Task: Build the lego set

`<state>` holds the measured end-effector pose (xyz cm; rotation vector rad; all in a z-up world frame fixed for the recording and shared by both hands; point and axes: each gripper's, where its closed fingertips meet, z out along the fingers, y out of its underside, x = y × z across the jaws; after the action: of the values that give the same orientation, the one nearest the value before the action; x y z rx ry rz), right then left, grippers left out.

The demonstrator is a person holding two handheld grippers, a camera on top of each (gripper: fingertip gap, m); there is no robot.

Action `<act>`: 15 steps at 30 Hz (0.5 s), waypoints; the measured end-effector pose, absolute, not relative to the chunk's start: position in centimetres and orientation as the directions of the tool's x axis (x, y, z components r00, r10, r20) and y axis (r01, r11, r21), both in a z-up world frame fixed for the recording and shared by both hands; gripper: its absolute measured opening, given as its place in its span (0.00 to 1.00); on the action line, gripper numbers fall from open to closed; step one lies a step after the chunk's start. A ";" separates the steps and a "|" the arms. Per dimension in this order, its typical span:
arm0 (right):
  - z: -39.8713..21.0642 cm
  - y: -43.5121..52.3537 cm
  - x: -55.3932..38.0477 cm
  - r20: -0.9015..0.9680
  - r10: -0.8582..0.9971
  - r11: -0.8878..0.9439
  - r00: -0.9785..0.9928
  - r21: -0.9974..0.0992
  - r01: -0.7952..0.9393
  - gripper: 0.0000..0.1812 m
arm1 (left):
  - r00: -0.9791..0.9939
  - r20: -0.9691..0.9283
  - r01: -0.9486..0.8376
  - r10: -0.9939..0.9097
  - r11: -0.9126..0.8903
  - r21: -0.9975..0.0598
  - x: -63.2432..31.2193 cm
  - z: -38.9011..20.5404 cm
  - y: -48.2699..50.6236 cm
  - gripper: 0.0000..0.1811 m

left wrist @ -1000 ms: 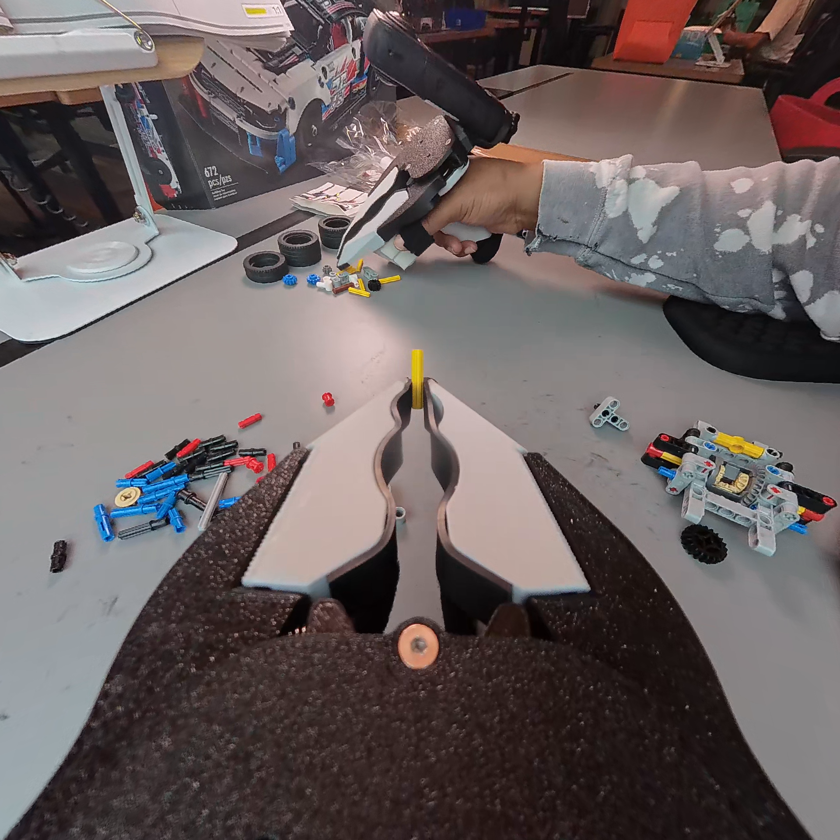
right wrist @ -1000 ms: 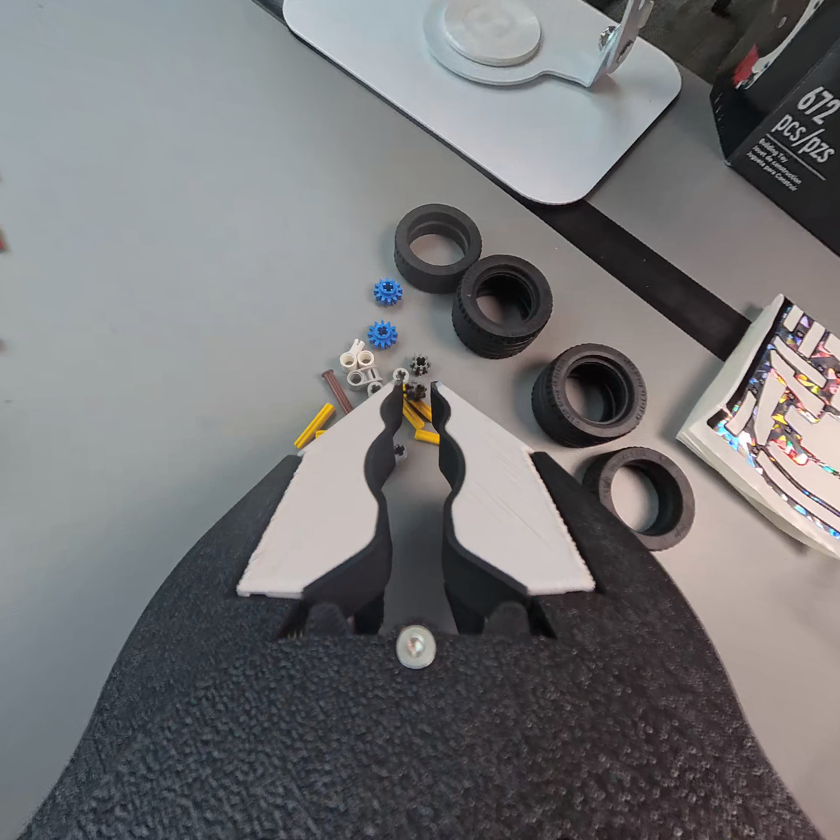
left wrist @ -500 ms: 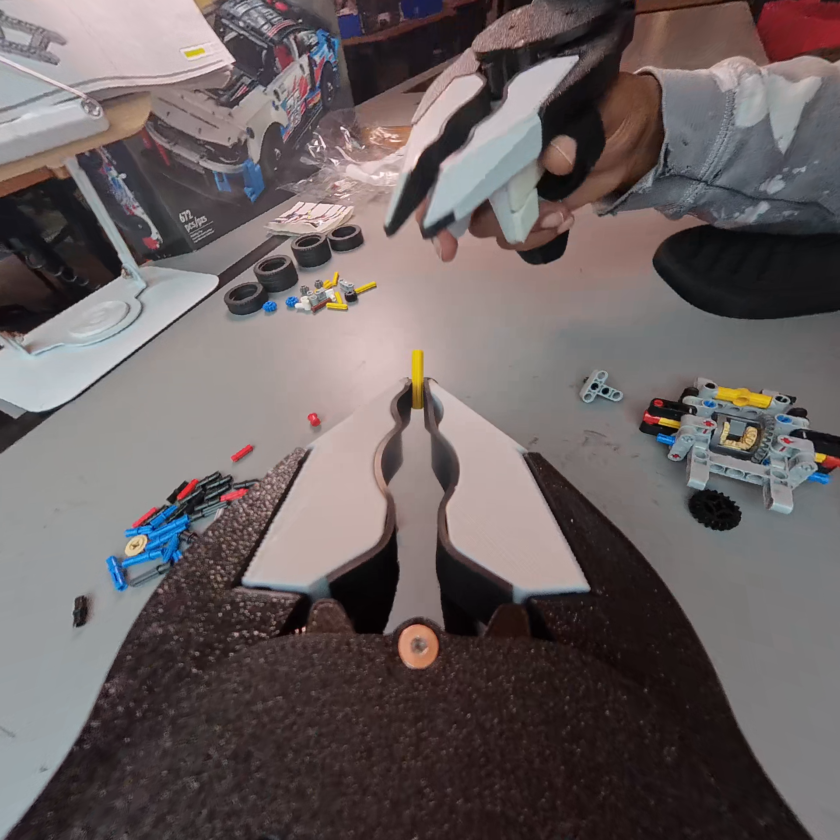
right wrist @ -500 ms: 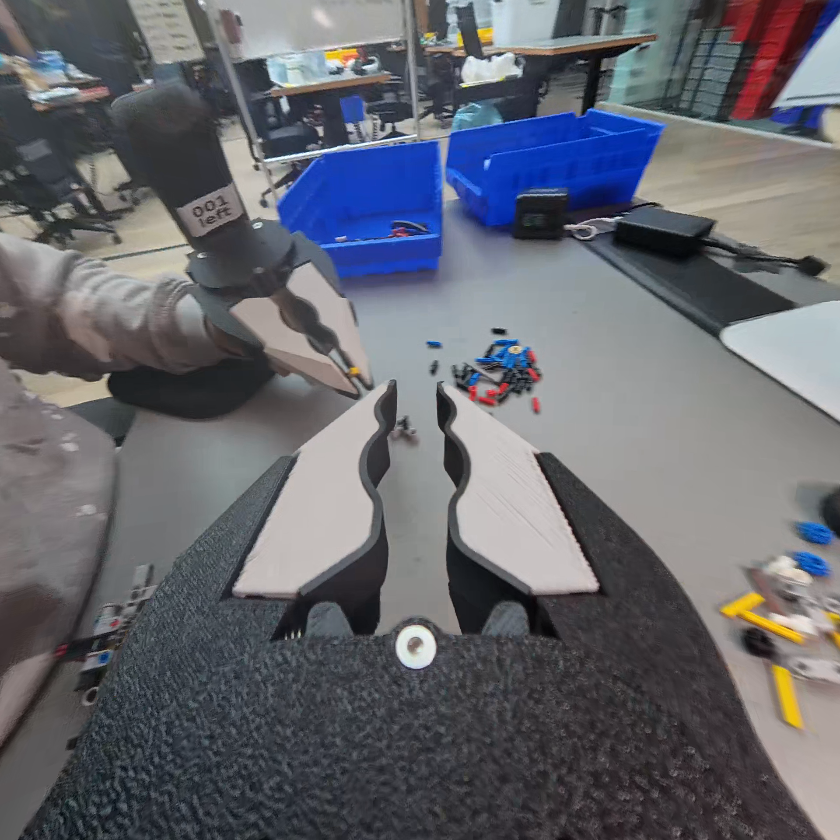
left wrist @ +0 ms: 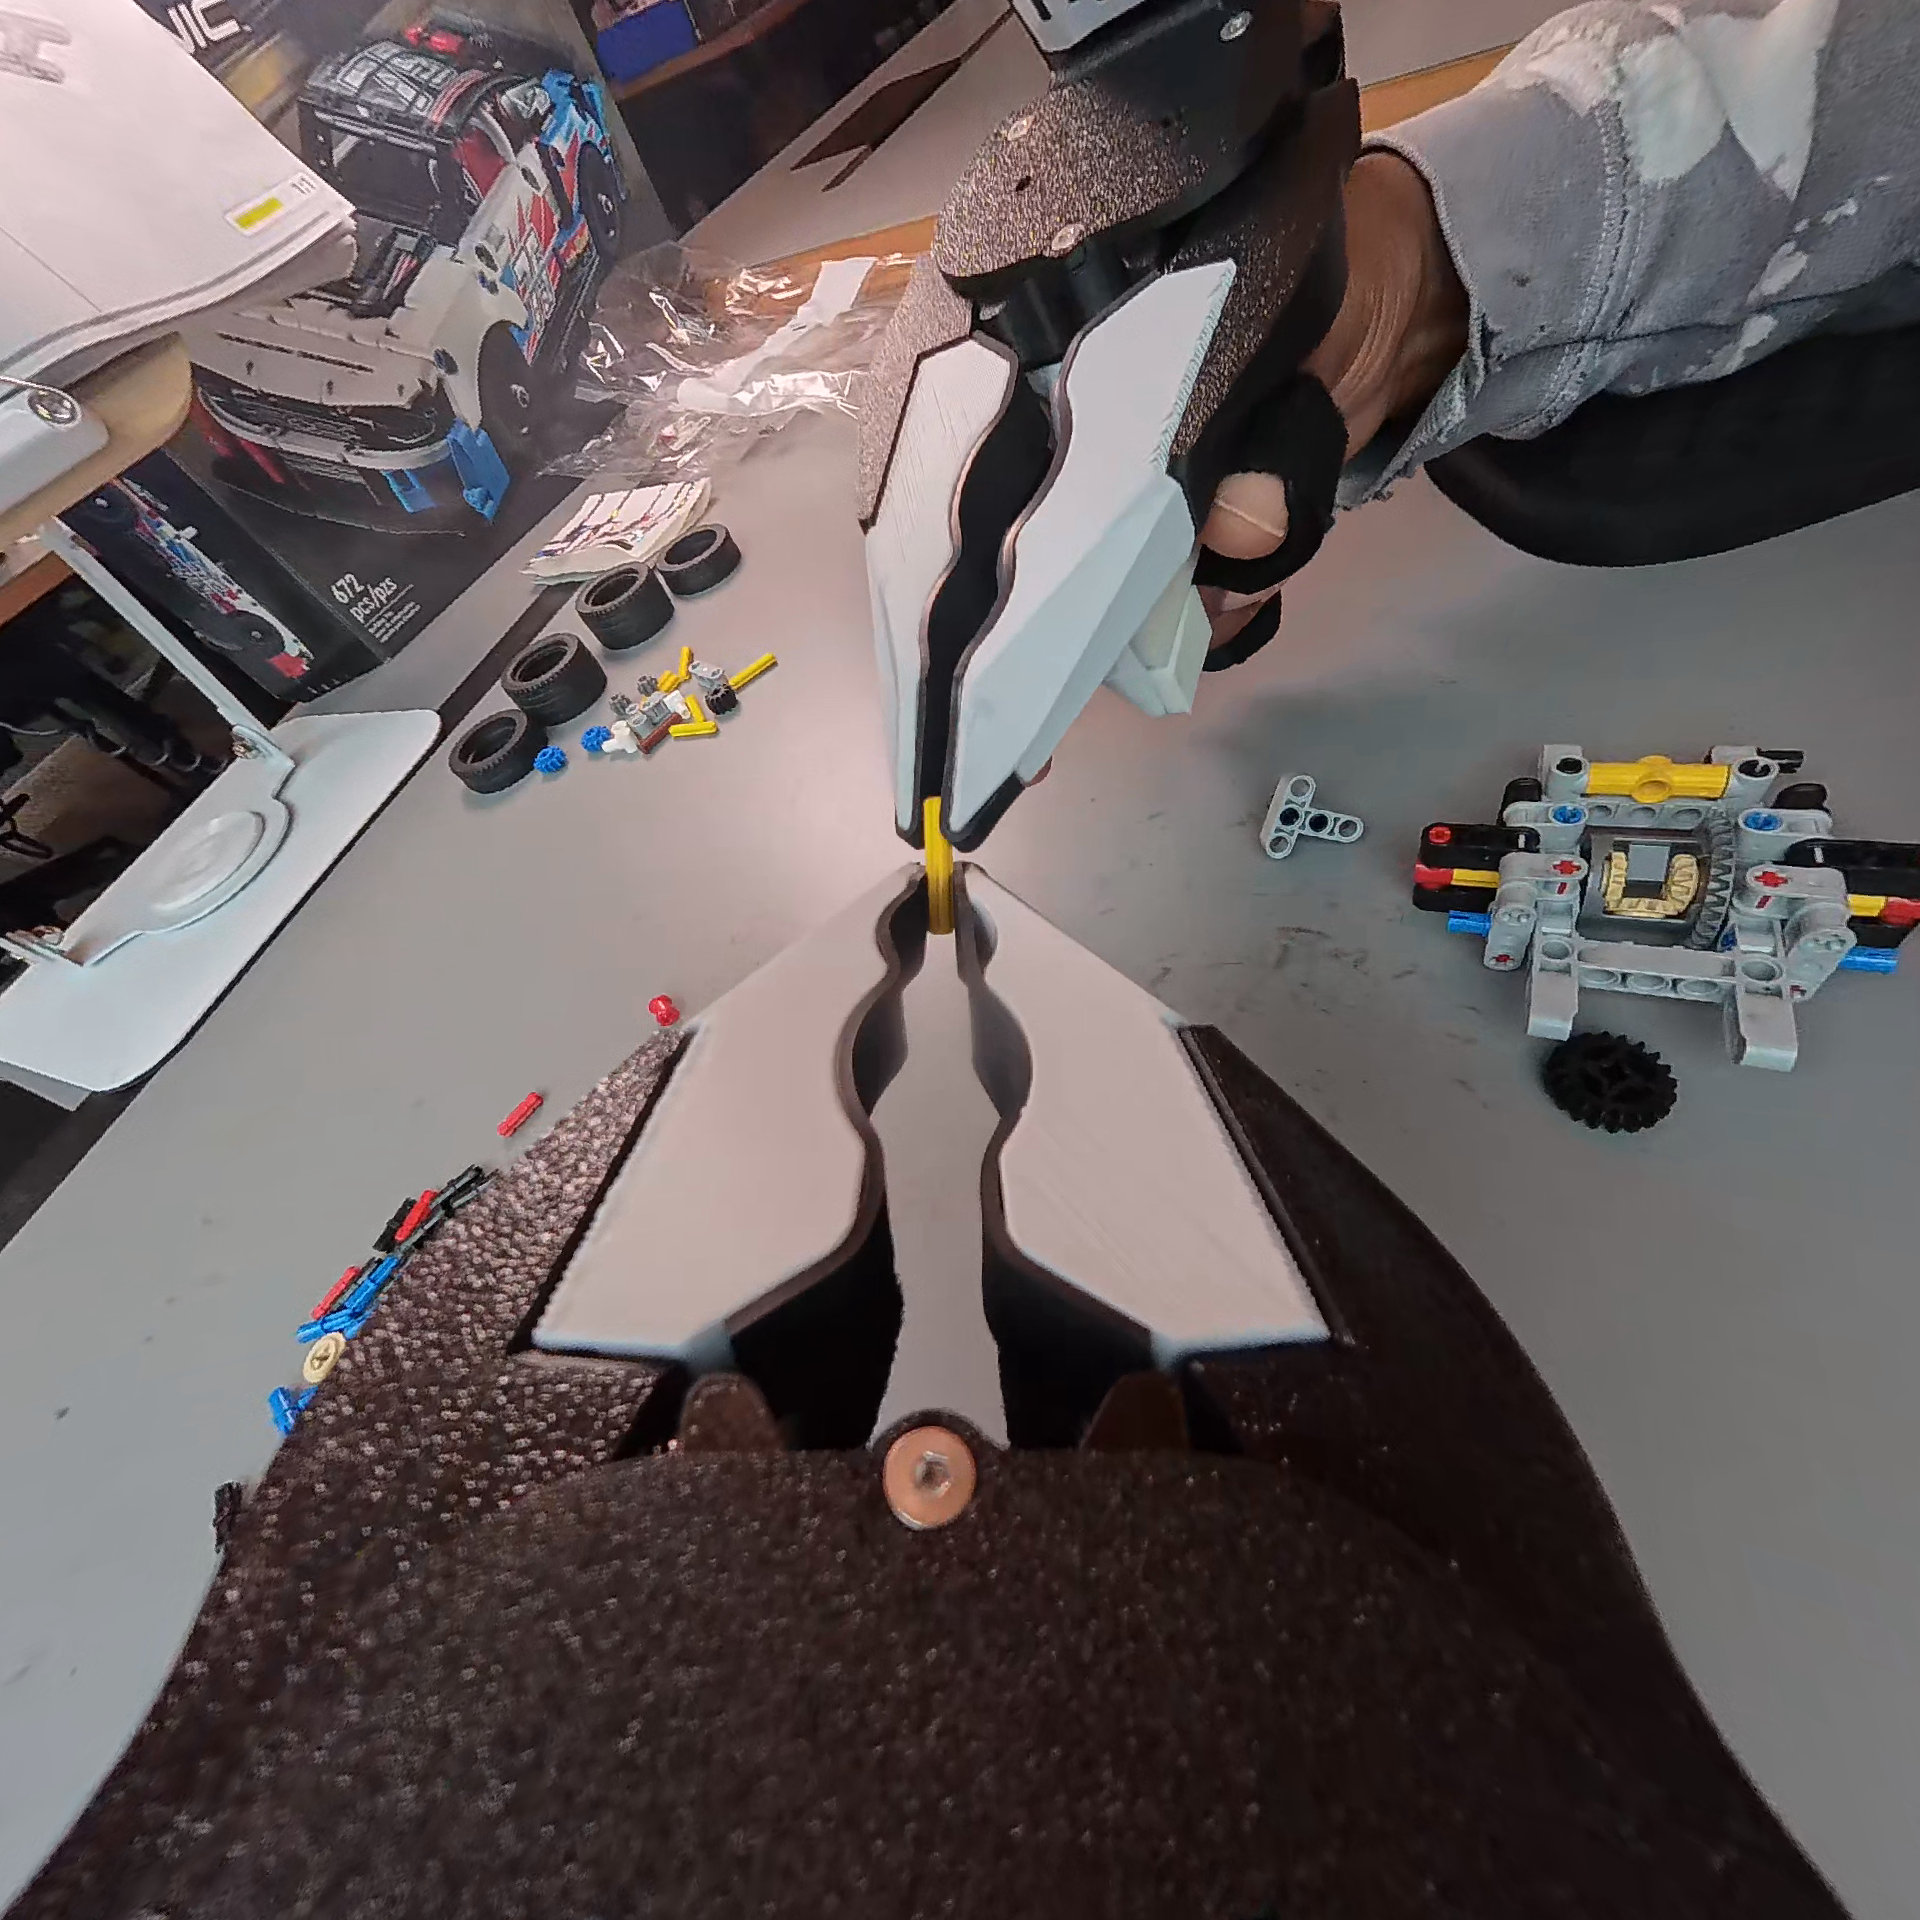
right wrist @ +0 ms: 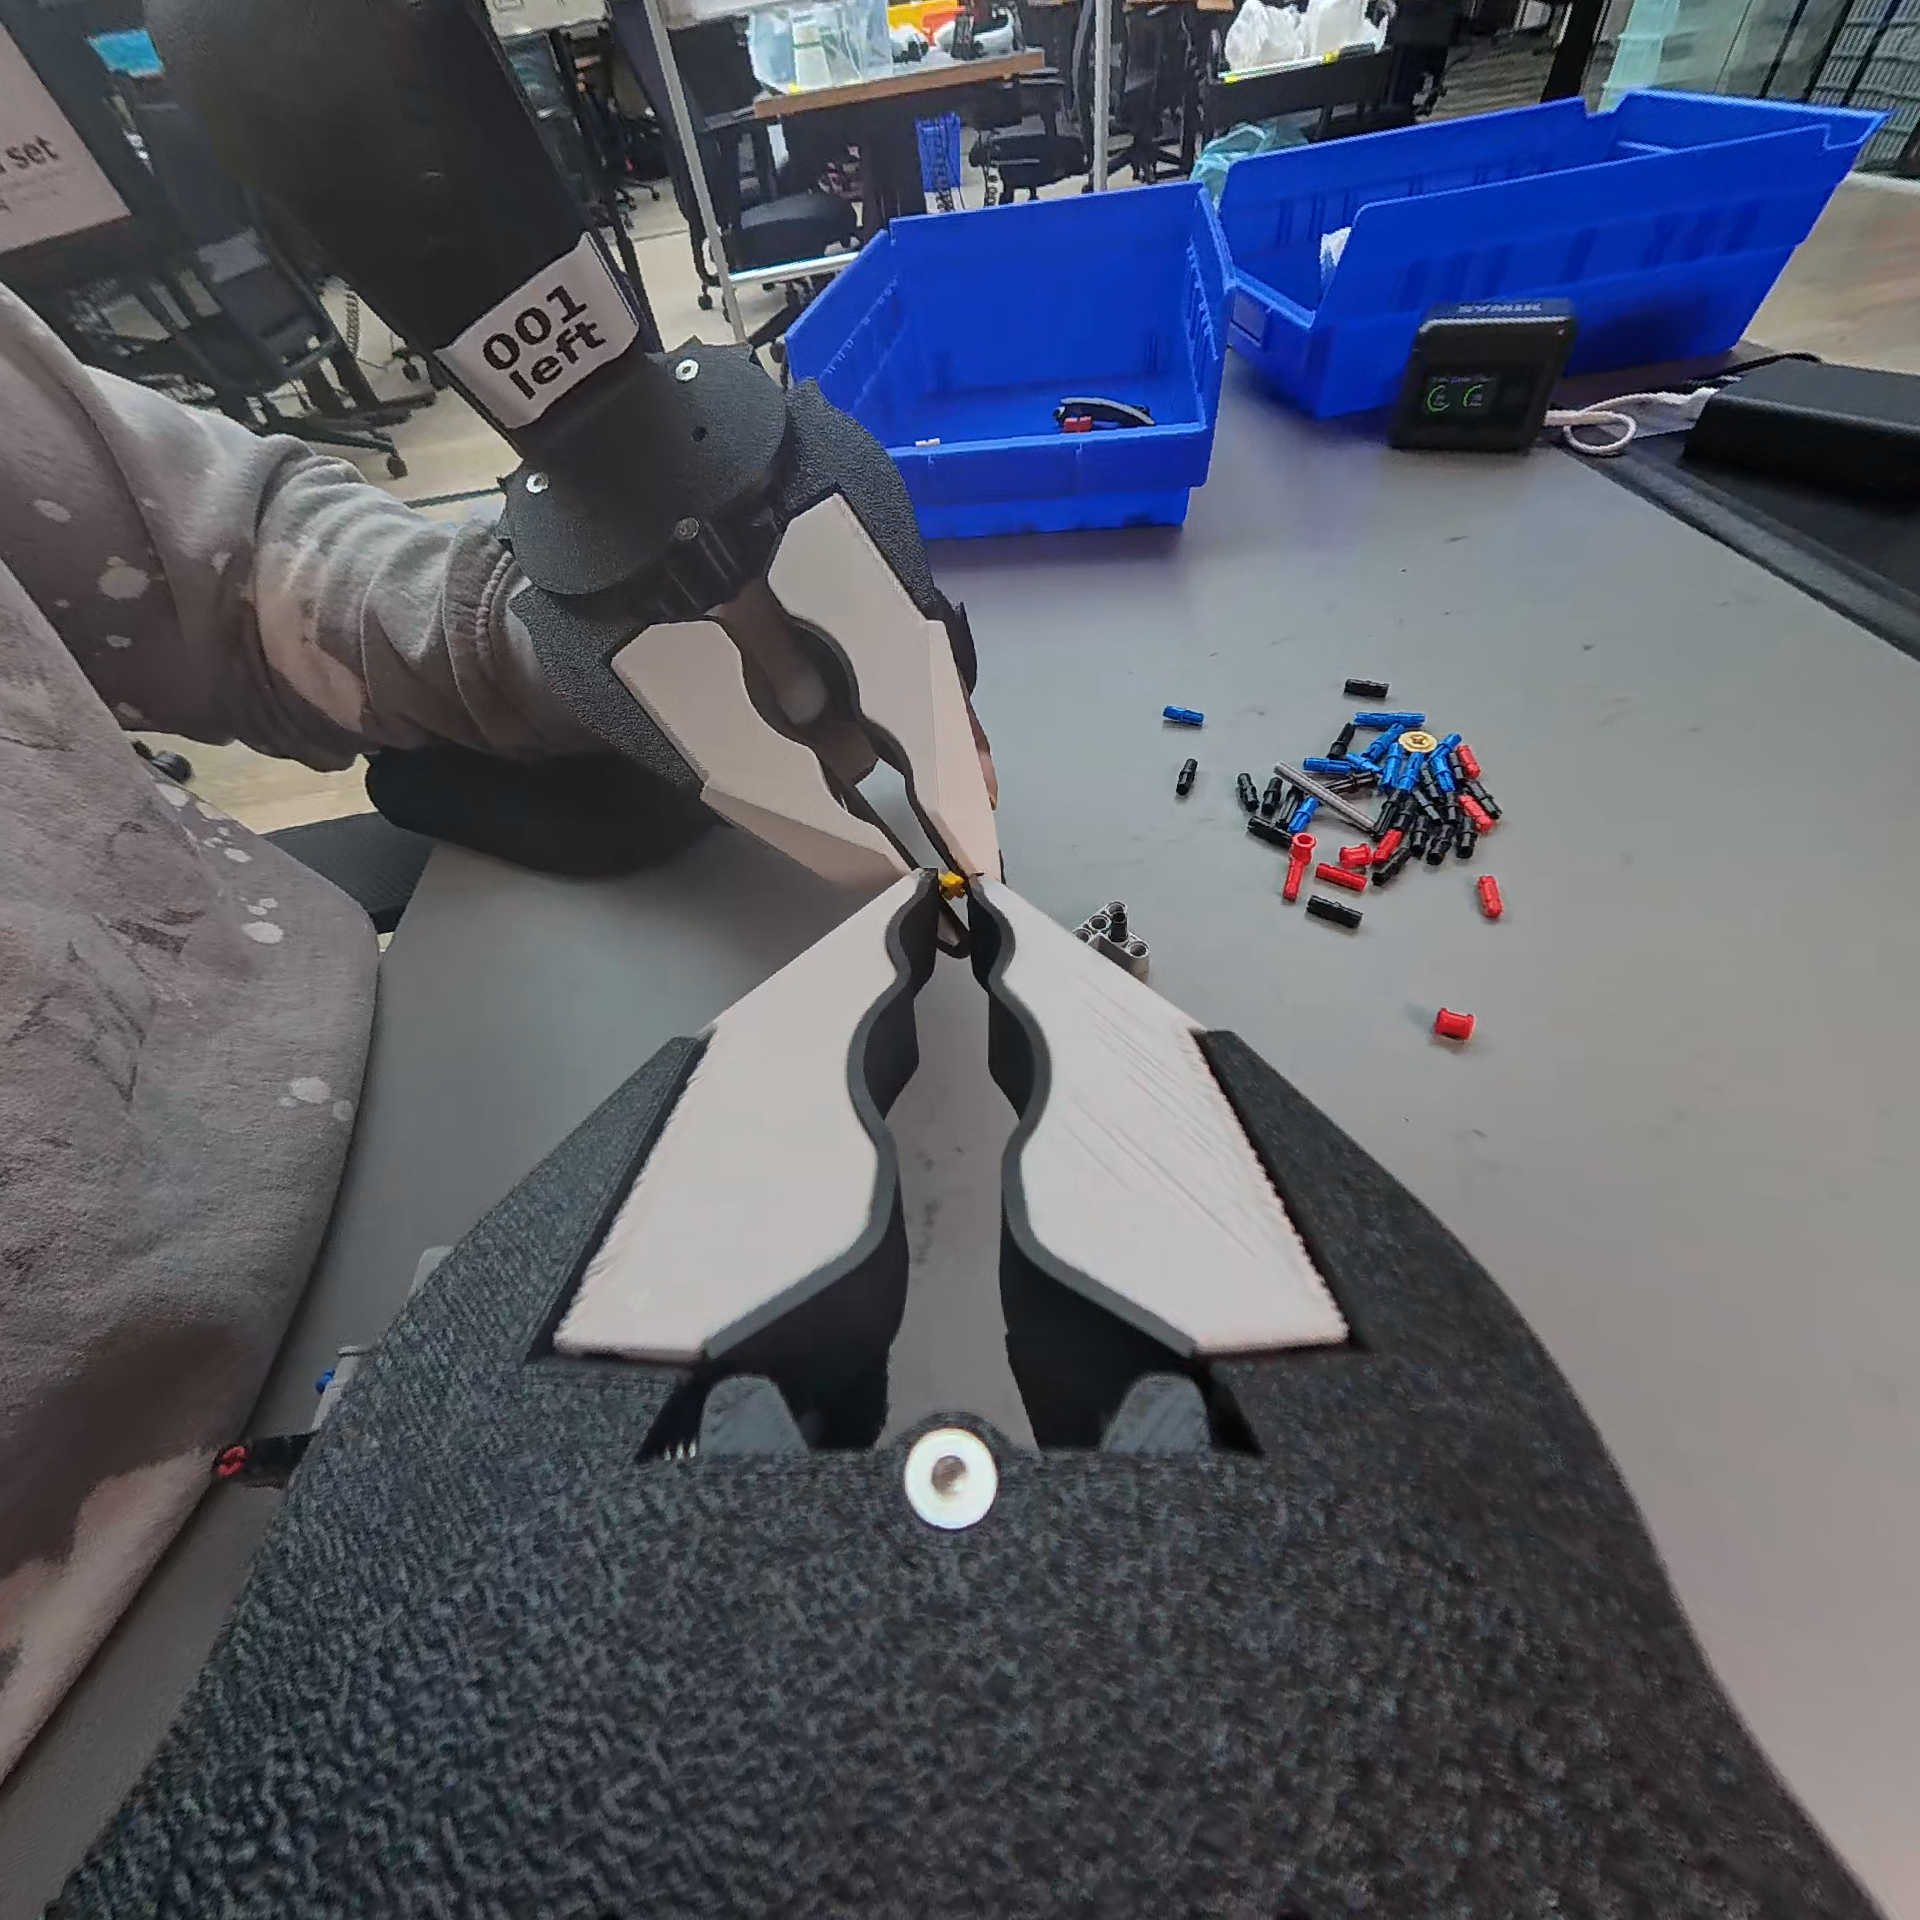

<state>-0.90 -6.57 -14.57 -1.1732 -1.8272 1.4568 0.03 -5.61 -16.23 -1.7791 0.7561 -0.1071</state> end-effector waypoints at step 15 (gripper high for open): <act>-21.2 21.0 0.7 0.260 0.941 0.052 0.217 -0.744 0.666 0.02 | 0.862 0.160 0.009 -0.482 -0.300 -0.954 -2.9 -14.9 -4.8 0.46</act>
<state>0.72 20.99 -21.22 -1.6845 -1.5202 0.4295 -2.91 -4.82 -14.86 -1.8231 0.3566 -0.5031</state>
